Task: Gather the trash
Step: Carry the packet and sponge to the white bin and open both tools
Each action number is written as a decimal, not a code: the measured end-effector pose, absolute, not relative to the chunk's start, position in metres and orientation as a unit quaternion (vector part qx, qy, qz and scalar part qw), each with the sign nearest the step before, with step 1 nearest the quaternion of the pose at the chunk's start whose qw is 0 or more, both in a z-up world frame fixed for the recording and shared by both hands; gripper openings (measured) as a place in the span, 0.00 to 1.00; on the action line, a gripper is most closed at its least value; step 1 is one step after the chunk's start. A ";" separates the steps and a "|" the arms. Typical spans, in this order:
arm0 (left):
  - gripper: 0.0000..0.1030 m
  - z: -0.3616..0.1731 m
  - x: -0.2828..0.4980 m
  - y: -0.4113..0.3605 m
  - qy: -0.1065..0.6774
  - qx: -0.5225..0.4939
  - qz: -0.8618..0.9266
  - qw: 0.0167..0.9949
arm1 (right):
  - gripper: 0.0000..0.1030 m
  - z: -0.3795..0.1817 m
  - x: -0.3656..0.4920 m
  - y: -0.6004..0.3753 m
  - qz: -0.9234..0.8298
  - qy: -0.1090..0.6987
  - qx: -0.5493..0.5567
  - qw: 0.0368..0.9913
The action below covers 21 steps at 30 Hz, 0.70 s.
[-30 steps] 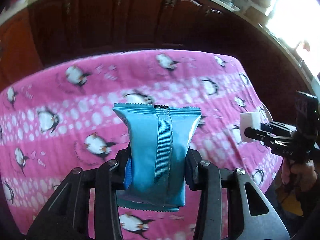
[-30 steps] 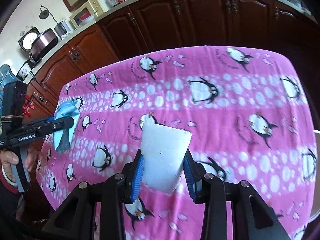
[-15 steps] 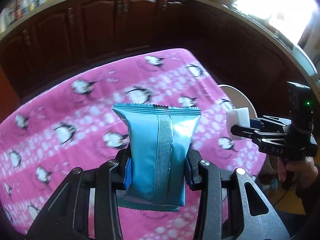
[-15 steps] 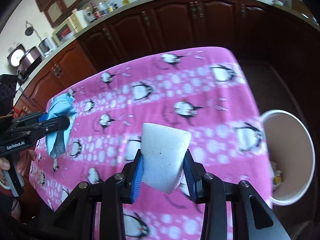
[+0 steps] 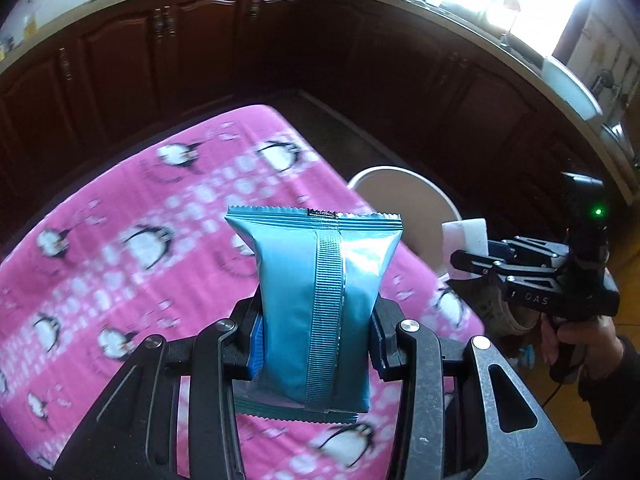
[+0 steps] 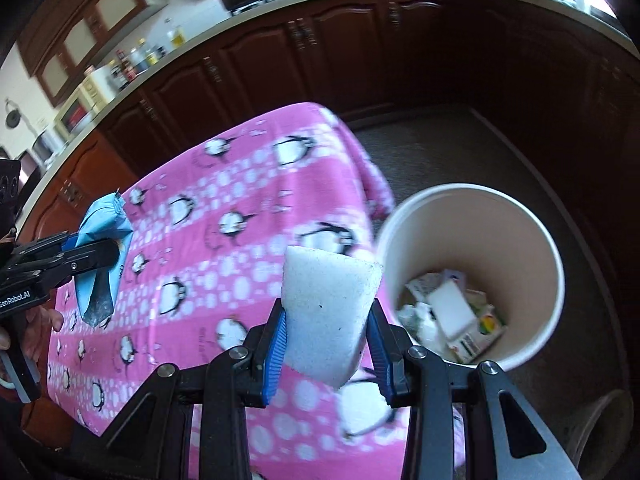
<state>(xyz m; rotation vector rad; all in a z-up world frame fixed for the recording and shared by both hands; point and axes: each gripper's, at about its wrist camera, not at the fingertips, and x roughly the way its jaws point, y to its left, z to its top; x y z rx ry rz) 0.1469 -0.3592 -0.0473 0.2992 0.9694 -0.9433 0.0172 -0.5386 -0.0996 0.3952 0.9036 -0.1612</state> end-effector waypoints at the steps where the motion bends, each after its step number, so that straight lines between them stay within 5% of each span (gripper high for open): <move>1: 0.37 -0.047 0.146 -0.365 0.447 0.137 -0.439 0.767 | 0.35 -0.100 0.013 -0.544 -0.084 0.433 0.191 0.877; 21: 0.37 -0.049 0.135 -0.459 0.450 0.125 -0.486 0.739 | 0.35 -0.123 -0.033 -0.614 -0.150 0.438 0.231 0.856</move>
